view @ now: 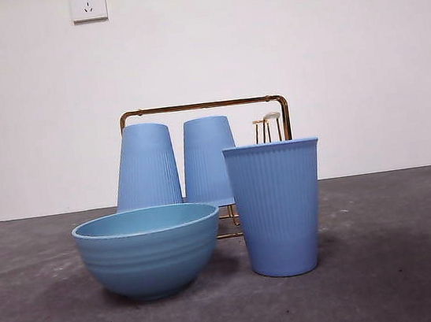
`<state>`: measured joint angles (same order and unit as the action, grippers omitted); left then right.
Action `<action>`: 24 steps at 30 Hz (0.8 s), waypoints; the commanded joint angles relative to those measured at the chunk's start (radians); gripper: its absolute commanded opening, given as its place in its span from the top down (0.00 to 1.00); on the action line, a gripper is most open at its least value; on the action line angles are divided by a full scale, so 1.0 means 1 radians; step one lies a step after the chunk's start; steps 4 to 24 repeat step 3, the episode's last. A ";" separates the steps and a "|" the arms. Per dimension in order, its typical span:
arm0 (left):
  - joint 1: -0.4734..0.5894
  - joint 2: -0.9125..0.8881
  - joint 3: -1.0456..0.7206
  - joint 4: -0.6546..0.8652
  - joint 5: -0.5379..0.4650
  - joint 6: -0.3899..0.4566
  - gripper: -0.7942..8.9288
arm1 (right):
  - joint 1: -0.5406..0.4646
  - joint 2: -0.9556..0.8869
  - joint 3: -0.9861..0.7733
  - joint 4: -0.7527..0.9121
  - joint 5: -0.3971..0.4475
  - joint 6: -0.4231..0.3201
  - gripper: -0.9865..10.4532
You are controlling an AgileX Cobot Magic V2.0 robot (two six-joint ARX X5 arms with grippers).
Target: Right arm lift cup from the cupboard, then place it on the right of the bowl
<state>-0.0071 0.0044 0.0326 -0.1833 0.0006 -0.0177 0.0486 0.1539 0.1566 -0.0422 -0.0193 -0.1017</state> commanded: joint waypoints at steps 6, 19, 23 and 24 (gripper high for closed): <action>0.000 -0.001 -0.020 -0.004 0.011 0.002 0.91 | -0.007 -0.089 -0.112 0.002 0.020 -0.008 0.90; 0.000 -0.001 -0.020 -0.004 0.011 0.002 0.91 | -0.007 -0.089 -0.112 0.002 0.020 -0.008 0.90; 0.000 -0.001 -0.020 -0.004 0.011 0.002 0.91 | -0.007 -0.089 -0.112 0.002 0.020 -0.008 0.90; 0.000 -0.001 -0.020 -0.004 0.011 0.002 0.91 | -0.007 -0.089 -0.112 0.002 0.020 -0.008 0.90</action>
